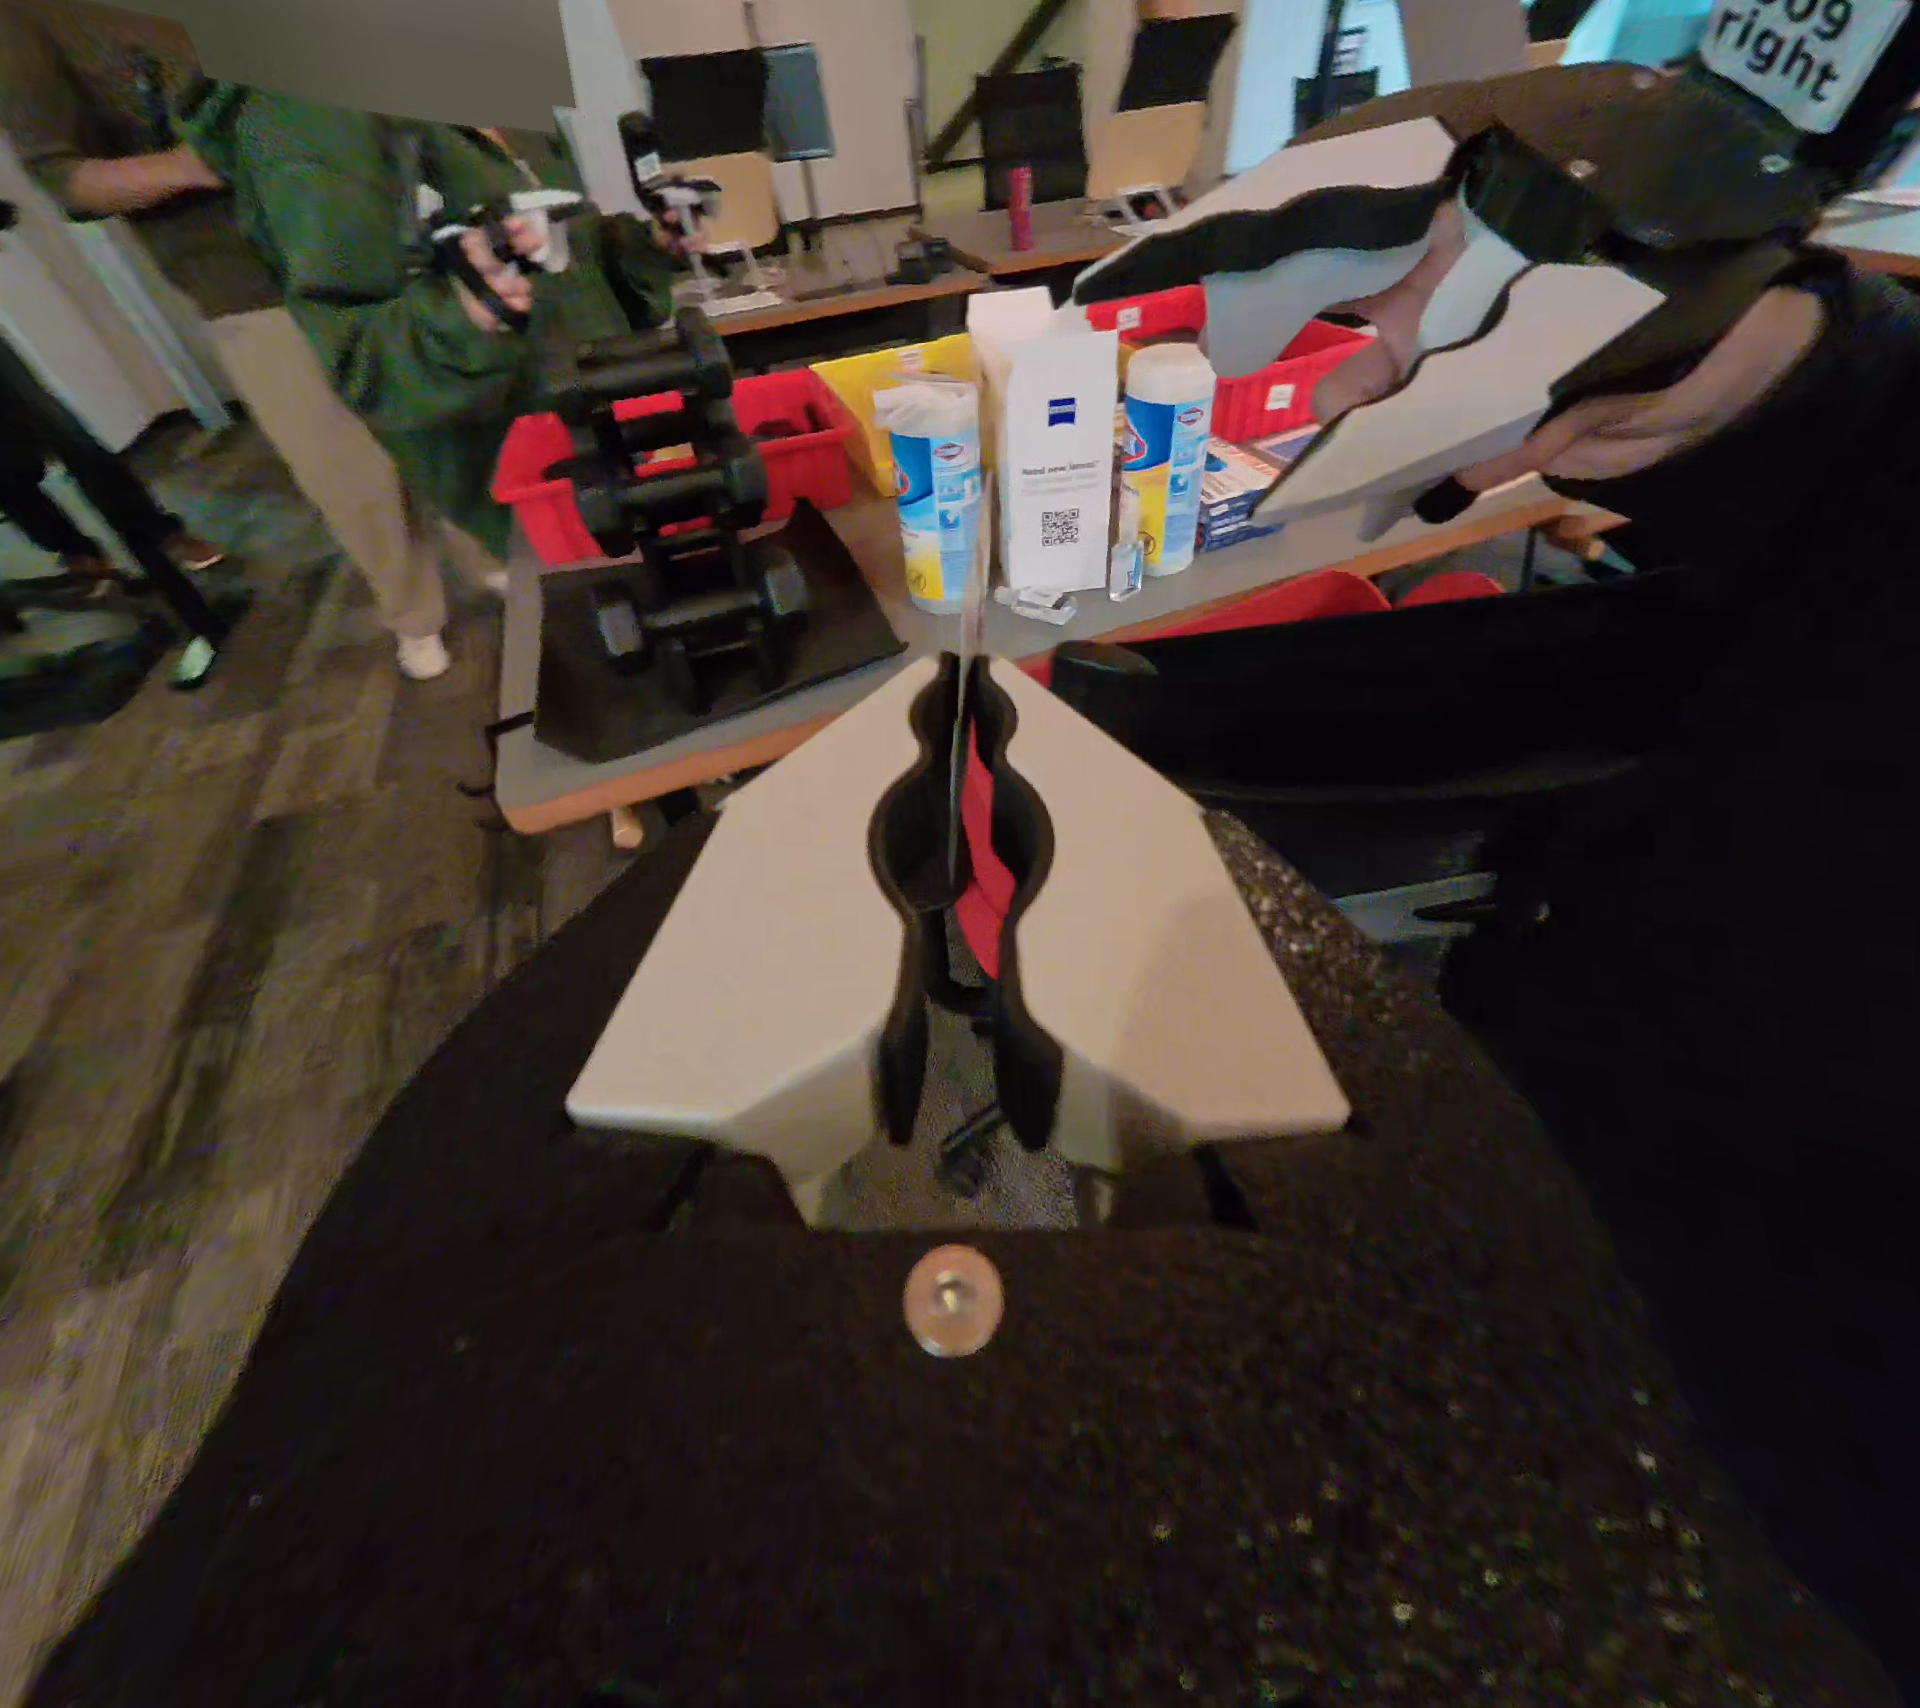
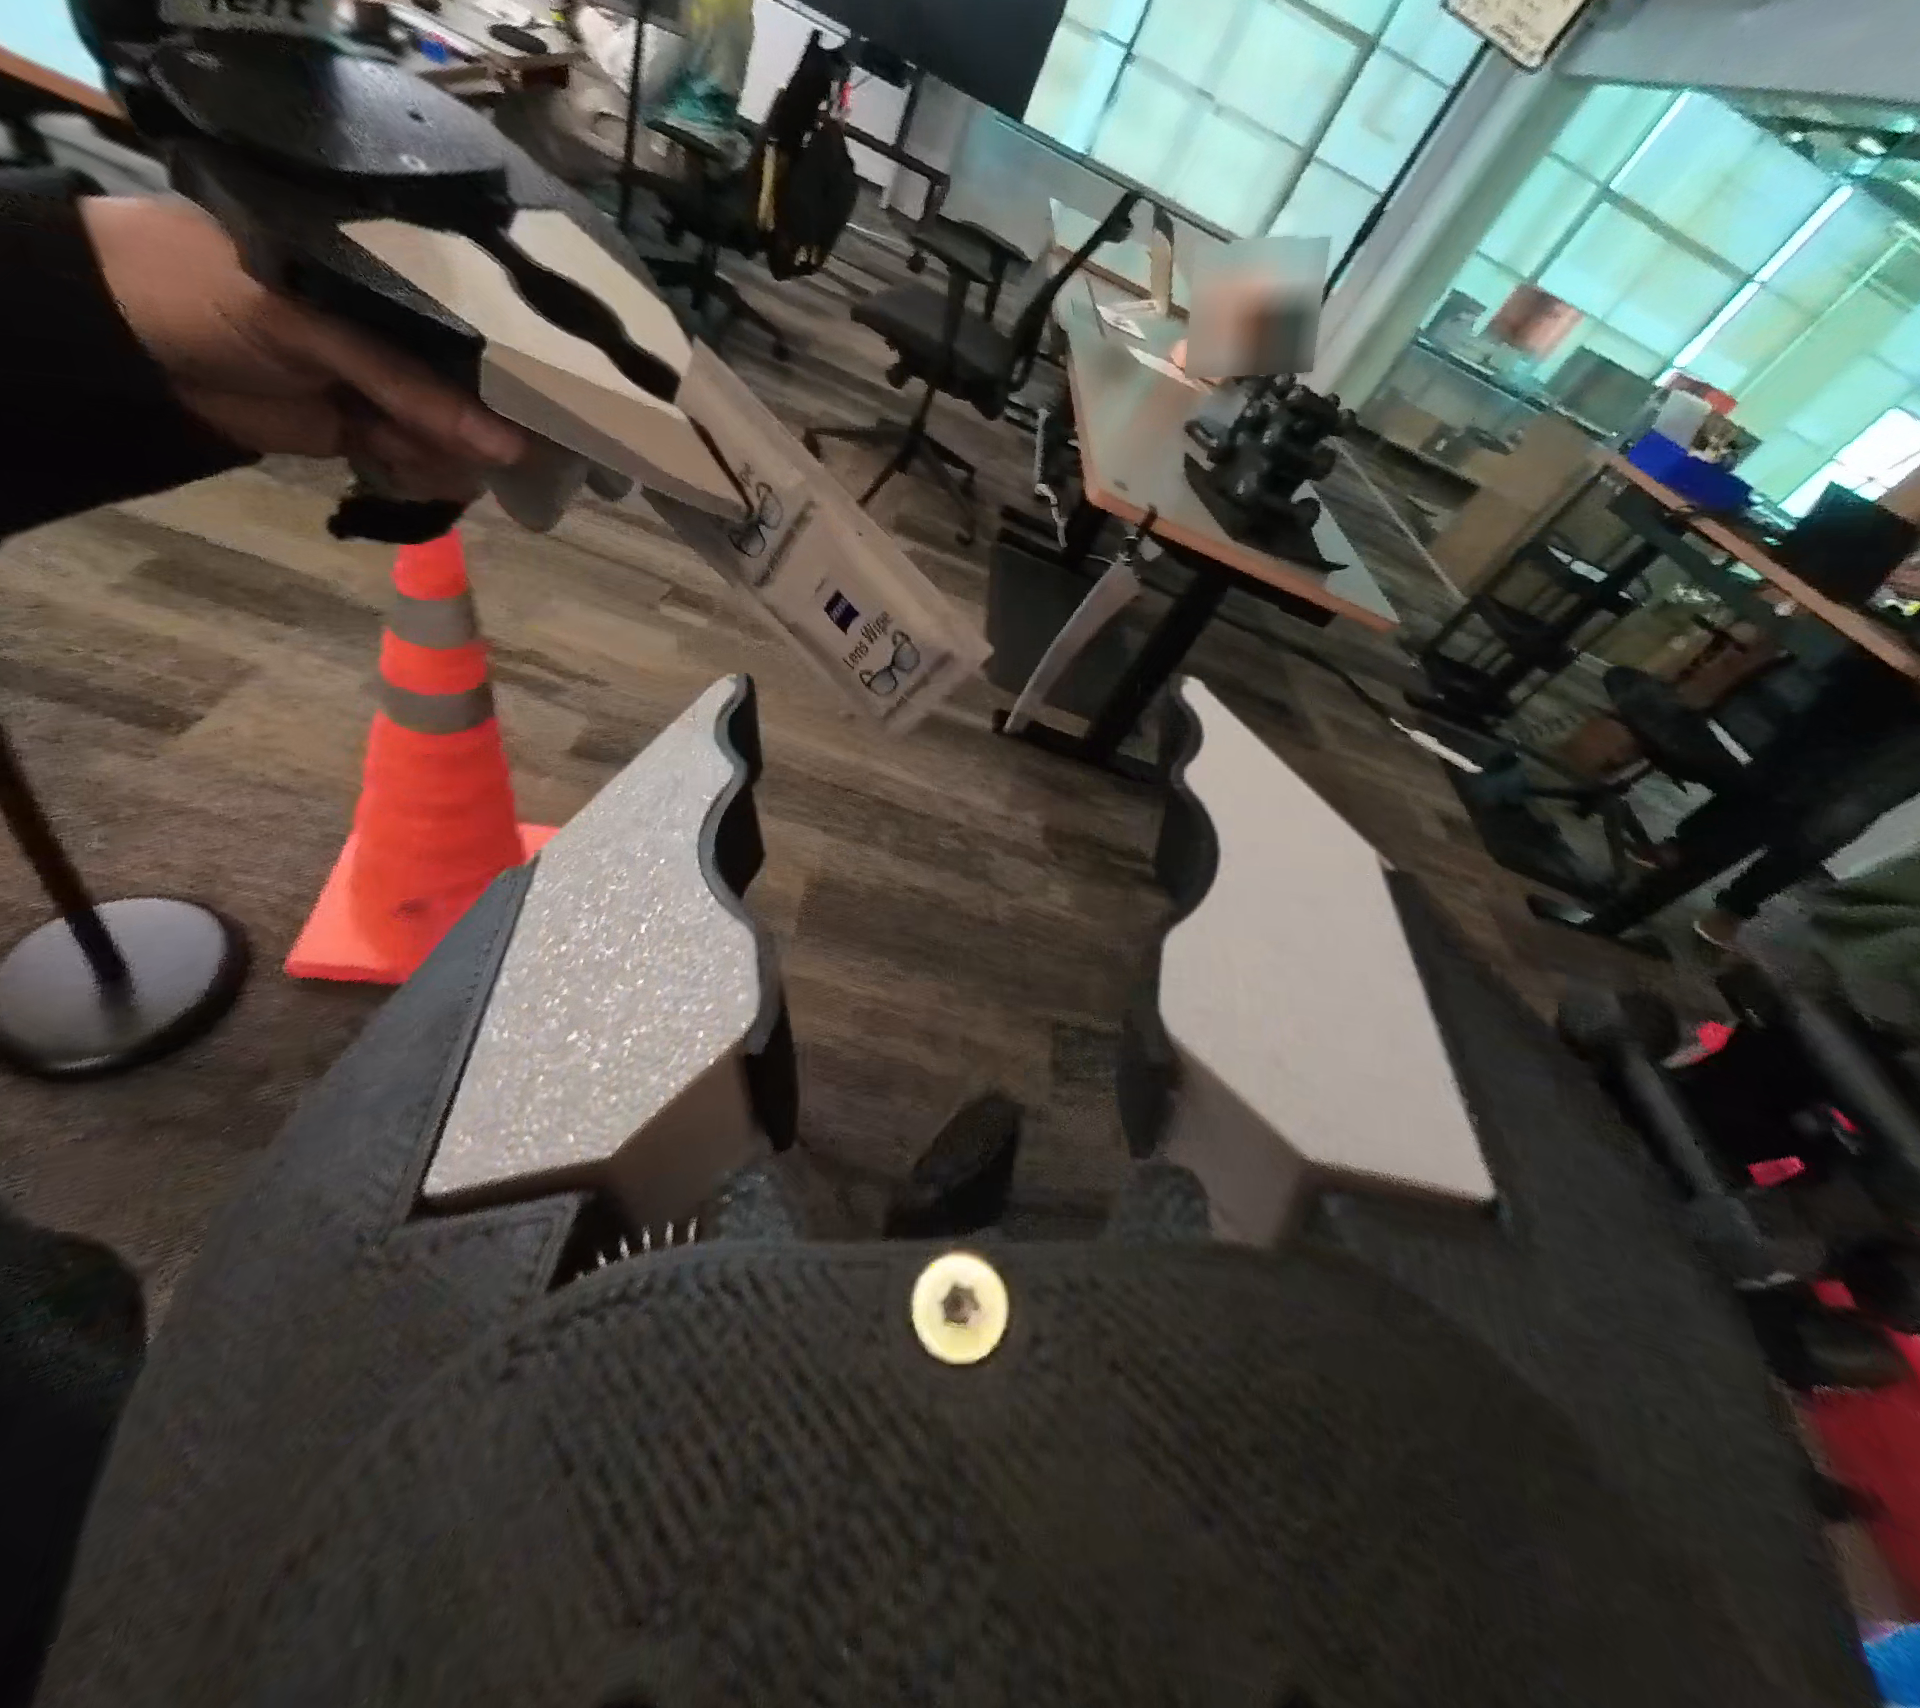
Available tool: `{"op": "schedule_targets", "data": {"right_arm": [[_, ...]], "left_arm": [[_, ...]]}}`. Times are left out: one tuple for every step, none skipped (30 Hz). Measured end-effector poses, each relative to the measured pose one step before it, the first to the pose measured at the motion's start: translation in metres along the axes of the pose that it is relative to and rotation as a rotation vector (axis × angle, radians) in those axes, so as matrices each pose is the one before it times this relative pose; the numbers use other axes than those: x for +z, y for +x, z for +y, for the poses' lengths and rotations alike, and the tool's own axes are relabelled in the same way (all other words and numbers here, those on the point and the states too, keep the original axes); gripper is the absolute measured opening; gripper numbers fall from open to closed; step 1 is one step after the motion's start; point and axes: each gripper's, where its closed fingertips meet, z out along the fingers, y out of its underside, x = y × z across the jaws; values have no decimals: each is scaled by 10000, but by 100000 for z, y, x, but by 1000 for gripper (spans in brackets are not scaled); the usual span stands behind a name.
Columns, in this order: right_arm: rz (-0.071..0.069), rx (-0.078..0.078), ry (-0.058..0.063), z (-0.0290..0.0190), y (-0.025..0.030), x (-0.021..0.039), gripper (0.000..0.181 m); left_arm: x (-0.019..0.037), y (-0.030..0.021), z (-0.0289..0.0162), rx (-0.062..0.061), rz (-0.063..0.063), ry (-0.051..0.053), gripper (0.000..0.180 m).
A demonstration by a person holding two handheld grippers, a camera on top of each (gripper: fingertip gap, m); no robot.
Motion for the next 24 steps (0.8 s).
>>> {"op": "schedule_targets", "data": {"right_arm": [[146, -40, 9, 147, 891, 1030, 73], [33, -4, -99, 227, 745, 1087, 72], [-11, 31, -196, 357, 692, 1159, 71], [-44, -22, -211, 446, 675, 1142, 66], [-91, -112, -155, 337, 520, 1195, 60], [-34, -131, -110, 338, 624, 1175, 55], [15, -105, -91, 327, 693, 1275, 51], [-85, -25, -109, 423, 532, 1443, 48], [-65, 63, -188, 526, 618, 1543, 47], [-4, 50, -226, 453, 697, 1583, 45], [198, 29, -111, 96, 984, 1632, 46], [126, -55, -64, -213, 837, 1544, 44], [-17, -124, 2, -424, 583, 1458, 40], [59, -63, 45, -536, 752, 1496, 37], [158, 84, -75, -389, 985, 1667, 36], [174, 178, -132, -385, 1056, 1789, 35], [102, 181, -12, -563, 852, 1546, 33], [52, 158, 73, -596, 740, 1490, 32], [-71, 79, 120, -465, 506, 1470, 31], [-167, 26, 174, -315, 316, 1428, 24], [-96, 79, 160, -167, 434, 1363, 22], [29, 142, 102, -68, 610, 1317, 23], [-32, 178, 86, 24, 575, 1290, 28], [-165, 201, -46, 186, 429, 1300, 30]], "left_arm": [[773, -1272, -11, 53, 388, 74, 0], [812, -1411, -140, 50, 462, 123, 0], [721, -1388, -133, 79, 527, 117, 0], [471, -1126, 45, 108, 561, 29, 0], [371, -1284, 293, 130, 505, -88, 0], [355, -1574, 467, 163, 382, -154, 0], [260, -1716, 469, 176, 325, -129, 0], [39, -1647, 390, 128, 339, -47, 0], [-104, -1617, 243, 70, 371, 48, 0], [-250, -1593, 115, 58, 375, 96, 0], [-353, -1660, 157, 77, 303, 22, 0], [-438, -1714, 234, 114, 199, -81, 0], [-505, -1626, 157, 163, 208, -79, 0], [-638, -1472, 50, 150, 282, -29, 0], [-814, -1472, -16, -27, 236, -9, 0], [-897, -1645, -108, -319, 118, -8, 0], [-940, -1629, -107, -454, 143, -9, 0], [-965, -1360, 1, -345, 239, -18, 0], [-948, -1219, 180, -182, 190, -17, 0], [-875, -1152, 378, -125, 177, -59, 0], [-795, -970, 506, -168, 236, -136, 0], [-682, -935, 453, -164, 191, -144, 0], [-712, -1027, 269, -95, 132, -57, 0], [-688, -893, 118, -58, 200, 38, 0]]}}
